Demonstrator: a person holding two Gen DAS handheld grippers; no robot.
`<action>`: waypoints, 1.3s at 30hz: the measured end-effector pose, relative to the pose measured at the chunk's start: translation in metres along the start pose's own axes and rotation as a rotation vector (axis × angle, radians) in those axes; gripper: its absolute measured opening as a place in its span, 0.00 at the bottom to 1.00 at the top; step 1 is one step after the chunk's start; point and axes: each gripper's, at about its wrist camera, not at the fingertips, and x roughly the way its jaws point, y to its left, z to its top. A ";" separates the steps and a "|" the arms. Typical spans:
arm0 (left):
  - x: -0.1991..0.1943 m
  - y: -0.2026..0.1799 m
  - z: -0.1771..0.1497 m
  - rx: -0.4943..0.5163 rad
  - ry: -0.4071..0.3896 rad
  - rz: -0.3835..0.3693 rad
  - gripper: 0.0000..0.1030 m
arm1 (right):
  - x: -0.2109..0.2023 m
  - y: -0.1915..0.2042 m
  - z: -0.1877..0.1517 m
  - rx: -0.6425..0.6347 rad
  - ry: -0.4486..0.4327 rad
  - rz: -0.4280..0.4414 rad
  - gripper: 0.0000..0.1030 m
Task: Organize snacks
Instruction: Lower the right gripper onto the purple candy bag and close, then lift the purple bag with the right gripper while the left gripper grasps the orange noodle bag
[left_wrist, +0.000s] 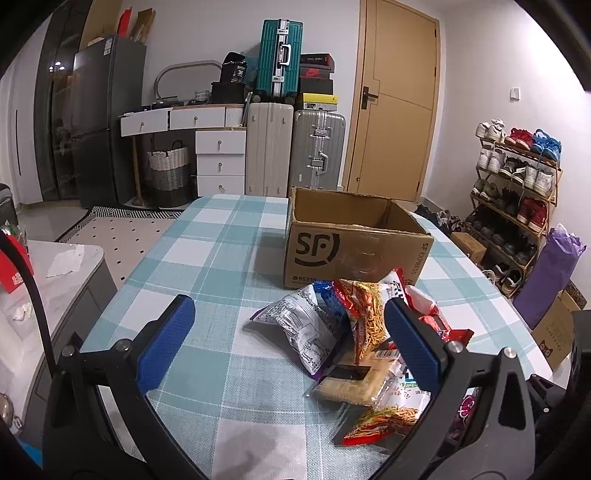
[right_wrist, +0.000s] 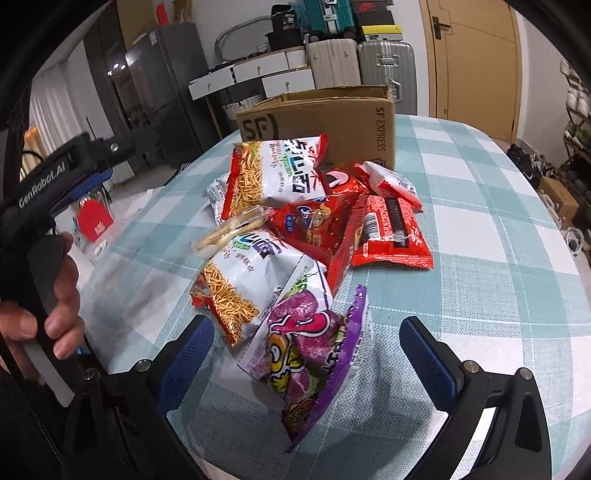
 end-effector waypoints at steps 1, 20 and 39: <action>0.001 0.000 0.000 0.003 0.000 0.003 0.99 | 0.001 0.001 0.000 -0.004 0.005 0.000 1.00; 0.000 -0.004 -0.004 0.011 0.005 0.000 0.99 | 0.000 -0.012 -0.004 0.062 0.040 0.076 0.74; 0.004 -0.006 -0.008 0.054 0.008 0.005 0.99 | 0.001 -0.002 -0.008 0.000 0.060 0.053 0.55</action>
